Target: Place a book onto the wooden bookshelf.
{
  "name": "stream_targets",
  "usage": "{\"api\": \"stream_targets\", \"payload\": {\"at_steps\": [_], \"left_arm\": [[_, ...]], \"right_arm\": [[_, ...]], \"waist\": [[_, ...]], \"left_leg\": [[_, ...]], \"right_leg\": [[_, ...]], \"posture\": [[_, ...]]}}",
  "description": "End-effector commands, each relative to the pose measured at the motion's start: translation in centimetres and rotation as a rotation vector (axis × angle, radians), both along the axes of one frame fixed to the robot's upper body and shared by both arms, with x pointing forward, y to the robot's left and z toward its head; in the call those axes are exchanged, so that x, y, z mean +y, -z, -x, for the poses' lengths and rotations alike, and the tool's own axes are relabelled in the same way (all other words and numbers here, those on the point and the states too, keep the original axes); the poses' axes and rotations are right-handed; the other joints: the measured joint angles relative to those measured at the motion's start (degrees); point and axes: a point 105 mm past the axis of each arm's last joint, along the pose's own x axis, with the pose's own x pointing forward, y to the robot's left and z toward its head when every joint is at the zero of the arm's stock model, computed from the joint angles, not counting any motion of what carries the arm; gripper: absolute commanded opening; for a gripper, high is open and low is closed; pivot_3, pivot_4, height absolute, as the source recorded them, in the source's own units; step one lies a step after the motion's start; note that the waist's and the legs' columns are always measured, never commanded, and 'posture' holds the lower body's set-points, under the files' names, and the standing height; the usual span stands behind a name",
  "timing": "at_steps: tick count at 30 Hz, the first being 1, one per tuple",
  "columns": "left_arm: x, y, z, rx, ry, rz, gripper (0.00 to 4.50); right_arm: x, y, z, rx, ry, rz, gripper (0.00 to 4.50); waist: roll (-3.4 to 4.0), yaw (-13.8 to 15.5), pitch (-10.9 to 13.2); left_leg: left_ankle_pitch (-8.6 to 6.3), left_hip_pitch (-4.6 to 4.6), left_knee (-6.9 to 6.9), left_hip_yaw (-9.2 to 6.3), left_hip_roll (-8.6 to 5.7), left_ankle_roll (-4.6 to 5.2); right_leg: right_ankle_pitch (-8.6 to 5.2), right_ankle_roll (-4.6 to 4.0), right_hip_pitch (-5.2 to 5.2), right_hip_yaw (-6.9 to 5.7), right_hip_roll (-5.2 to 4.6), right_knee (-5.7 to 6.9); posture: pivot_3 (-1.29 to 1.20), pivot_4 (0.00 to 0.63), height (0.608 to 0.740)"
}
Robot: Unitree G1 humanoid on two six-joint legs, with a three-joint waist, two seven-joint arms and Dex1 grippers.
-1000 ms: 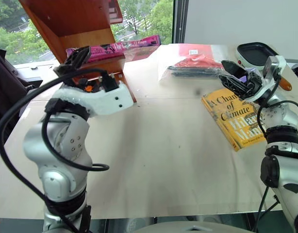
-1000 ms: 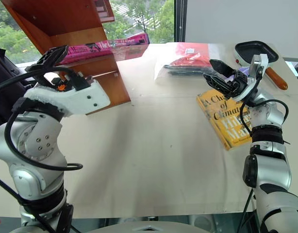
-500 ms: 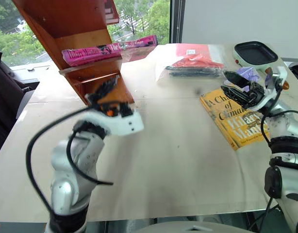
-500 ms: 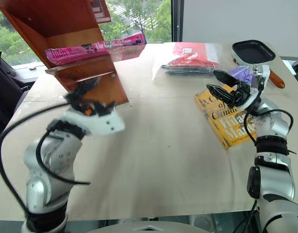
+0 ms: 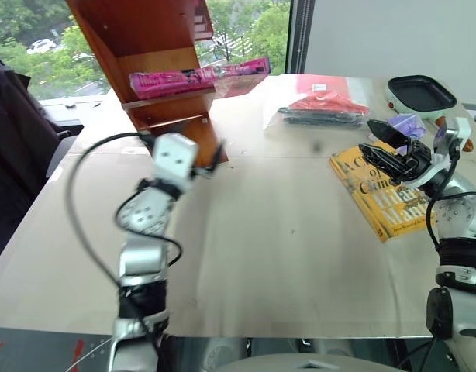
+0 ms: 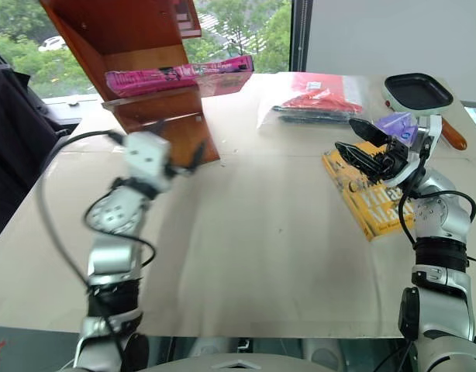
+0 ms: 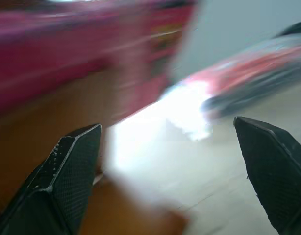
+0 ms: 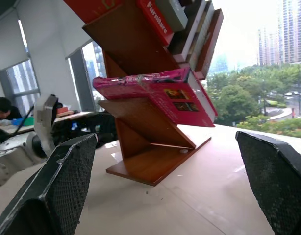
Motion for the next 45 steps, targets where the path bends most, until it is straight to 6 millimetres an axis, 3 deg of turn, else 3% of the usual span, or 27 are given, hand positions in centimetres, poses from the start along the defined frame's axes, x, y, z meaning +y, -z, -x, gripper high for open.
{"api": "stream_targets", "payload": {"at_steps": [1, 2, 6, 7, 8, 9, 10, 11, 14, 18, 24, 31, 41, 45], "left_arm": [[-4.5, 0.4, -0.8, 0.061, 0.192, 0.070, 3.90], [-5.4, 0.4, -1.3, 0.077, 0.213, 0.110, 3.63], [-8.0, 0.0, -5.0, 0.075, 0.139, 0.218, 1.76], [-8.5, 0.0, -5.3, 0.072, 0.139, 0.219, 1.63], [-9.0, -0.1, -5.7, 0.070, 0.140, 0.222, 0.88], [-9.4, -0.3, -6.3, 0.060, 0.123, 0.233, 0.70], [-9.7, -0.6, -6.8, 0.055, 0.102, 0.255, 0.16], [-10.1, -0.9, -7.3, 0.059, 0.086, 0.283, 0.06], [-11.6, -1.8, -8.2, 0.068, 0.059, 0.335, 0.06], [-12.7, -3.7, -8.9, -0.020, -0.055, 0.276, 0.06], [-11.8, -4.9, -10.0, -0.044, -0.228, 0.244, 0.06], [-10.3, -8.1, -9.6, -0.286, -0.414, 0.145, 0.06], [-9.7, -9.1, -9.2, -0.339, -0.445, 0.197, 0.06], [-8.4, -8.9, -9.2, -0.371, -0.534, 0.216, 0.06]], "right_arm": [[-0.8, -1.8, 0.9, -0.070, 0.038, -0.006, 4.50], [-1.0, -1.9, 1.0, -0.075, 0.049, -0.007, 4.50], [-1.5, -2.0, 1.9, -0.079, 0.088, -0.010, 4.50], [-1.6, -2.0, 2.0, -0.077, 0.094, -0.010, 4.50], [-1.7, -1.9, 2.1, -0.077, 0.102, -0.010, 4.50], [-1.9, -1.9, 2.3, -0.075, 0.113, -0.010, 4.50], [-2.1, -1.9, 2.5, -0.072, 0.125, -0.009, 4.50], [-2.3, -1.9, 2.7, -0.068, 0.136, -0.008, 4.50], [-2.9, -1.7, 3.2, -0.058, 0.164, 0.000, 4.50], [-3.0, -1.9, 3.6, -0.057, 0.178, 0.007, 4.50], [-2.8, -2.1, 3.5, -0.056, 0.177, 0.009, 4.50], [-2.4, -2.1, 3.2, -0.056, 0.161, 0.007, 4.50], [-1.9, -2.1, 2.9, -0.058, 0.145, 0.006, 4.50], [-1.9, -2.2, 2.9, -0.060, 0.143, 0.006, 4.50]], "waist": [[-0.01, -0.3, 0.0], [-0.01, -0.3, 0.0], [-0.03, 0.2, 0.0], [-0.03, 0.2, 0.0], [-0.03, 0.1, 0.0], [-0.03, 0.0, 0.0], [-0.06, 0.1, 0.0], [-0.08, 0.2, 0.1], [-0.12, 0.3, 0.1], [-0.19, 0.3, 0.1], [-0.19, 0.1, 0.1], [-0.24, 0.3, 0.2], [-0.25, 0.3, 0.2], [-0.25, 0.2, 0.2]], "left_leg": [[0.00, -0.01, -0.06, 0.01, 0.05, 0.00], [0.00, -0.03, -0.10, 0.02, 0.06, -0.01], [-0.01, -0.19, -0.29, -0.06, 0.16, -0.01], [-0.01, -0.19, -0.29, -0.08, 0.16, -0.01], [-0.01, -0.19, -0.29, -0.07, 0.16, -0.01], [-0.01, -0.19, -0.28, -0.03, 0.15, -0.01], [-0.01, -0.17, -0.28, 0.03, 0.14, 0.00], [-0.01, -0.19, -0.27, 0.02, 0.13, 0.00], [-0.01, -0.27, -0.23, 0.02, 0.10, 0.00], [-0.01, -0.31, -0.23, 0.02, 0.09, 0.00], [-0.02, -0.29, -0.31, 0.00, 0.11, 0.00], [-0.02, -0.31, -0.30, 0.01, 0.10, -0.01], [-0.02, -0.31, -0.31, 0.02, 0.10, -0.02], [-0.02, -0.31, -0.31, 0.02, 0.10, -0.02]], "right_leg": [[0.01, 0.02, -0.06, 0.05, 0.08, -0.05], [0.01, 0.02, -0.10, 0.06, 0.12, -0.02], [-0.02, 0.01, -0.28, 0.02, 0.30, -0.04], [-0.02, 0.01, -0.27, 0.01, 0.30, -0.03], [-0.02, 0.01, -0.27, 0.01, 0.30, -0.03], [-0.02, 0.01, -0.27, 0.04, 0.30, -0.03], [-0.02, 0.02, -0.27, 0.10, 0.29, -0.03], [-0.03, 0.03, -0.27, 0.10, 0.28, -0.05], [-0.02, 0.05, -0.27, 0.10, 0.26, -0.16], [-0.02, 0.07, -0.27, 0.09, 0.26, -0.23], [-0.04, 0.10, -0.28, 0.08, 0.29, -0.25], [-0.03, 0.11, -0.28, 0.07, 0.26, -0.24], [-0.03, 0.11, -0.28, 0.07, 0.26, -0.25], [-0.03, 0.11, -0.28, 0.07, 0.26, -0.25]], "posture": [[0.00, 0.150, 0.731], [0.00, 0.150, 0.731], [0.00, 0.150, 0.731], [0.00, 0.150, 0.731], [0.00, 0.150, 0.731], [0.00, 0.150, 0.731], [0.00, 0.150, 0.731], [0.00, 0.150, 0.731], [0.00, 0.150, 0.731], [0.00, 0.150, 0.731], [0.00, 0.150, 0.731], [0.00, 0.150, 0.731], [0.00, 0.150, 0.731], [0.00, 0.150, 0.731]]}}
